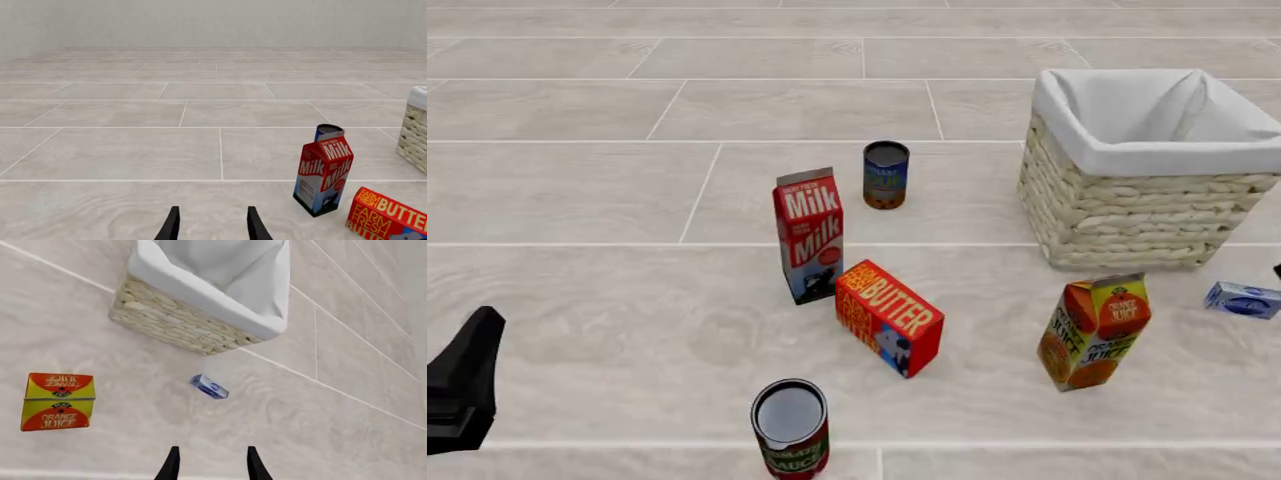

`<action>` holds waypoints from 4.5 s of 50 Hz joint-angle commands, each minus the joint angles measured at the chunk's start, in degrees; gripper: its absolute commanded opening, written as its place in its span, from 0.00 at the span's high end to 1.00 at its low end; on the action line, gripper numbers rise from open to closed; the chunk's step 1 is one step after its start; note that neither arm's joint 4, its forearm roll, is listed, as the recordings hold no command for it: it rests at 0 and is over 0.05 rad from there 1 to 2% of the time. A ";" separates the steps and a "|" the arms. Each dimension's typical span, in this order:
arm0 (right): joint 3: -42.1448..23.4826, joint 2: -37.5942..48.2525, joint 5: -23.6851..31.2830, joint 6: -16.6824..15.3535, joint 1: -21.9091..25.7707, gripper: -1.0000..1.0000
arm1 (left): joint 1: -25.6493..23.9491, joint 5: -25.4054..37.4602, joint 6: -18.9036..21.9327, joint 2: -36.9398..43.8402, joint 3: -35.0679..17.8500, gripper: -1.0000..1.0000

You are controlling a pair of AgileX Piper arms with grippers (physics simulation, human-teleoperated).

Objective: Pick the cream cheese and place it in the basket.

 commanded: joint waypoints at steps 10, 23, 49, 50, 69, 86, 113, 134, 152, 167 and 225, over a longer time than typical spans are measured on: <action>-1.76 8.47 -2.54 -7.85 -2.62 0.00 | 0.00 0.00 0.00 0.00 0.00 0.00; -2.78 11.29 -3.15 -10.78 -2.41 0.00 | 0.00 0.00 0.00 0.00 0.00 0.00; -4.95 19.71 -7.34 -13.89 -3.40 0.00 | 0.00 0.00 0.00 0.00 0.00 0.00; -5.19 20.05 -7.33 -14.02 -3.40 0.00 | 0.00 0.00 0.00 0.00 0.00 0.00; -8.52 28.30 -8.52 -17.91 -4.78 0.00 | 0.00 0.00 0.00 0.00 0.00 0.00; -11.11 32.93 -9.52 -19.43 -5.23 0.00 | 0.00 0.00 0.00 0.00 0.00 0.00; -11.69 40.82 -14.46 -21.85 -6.22 0.00 | 0.00 0.00 0.00 0.00 0.00 0.00; -14.55 44.20 -14.76 -22.63 -4.85 0.00 | 0.00 0.00 0.00 0.00 0.00 0.00; -17.81 47.68 -14.35 -23.41 -3.87 0.00 | 0.00 0.00 0.00 0.00 0.00 0.00; -17.82 51.14 -14.77 -22.60 -3.14 0.00 | 0.00 0.00 0.00 0.00 0.00 0.00; -21.02 61.79 -19.14 -24.64 -3.48 0.00 | 0.00 0.00 0.00 0.00 0.00 0.00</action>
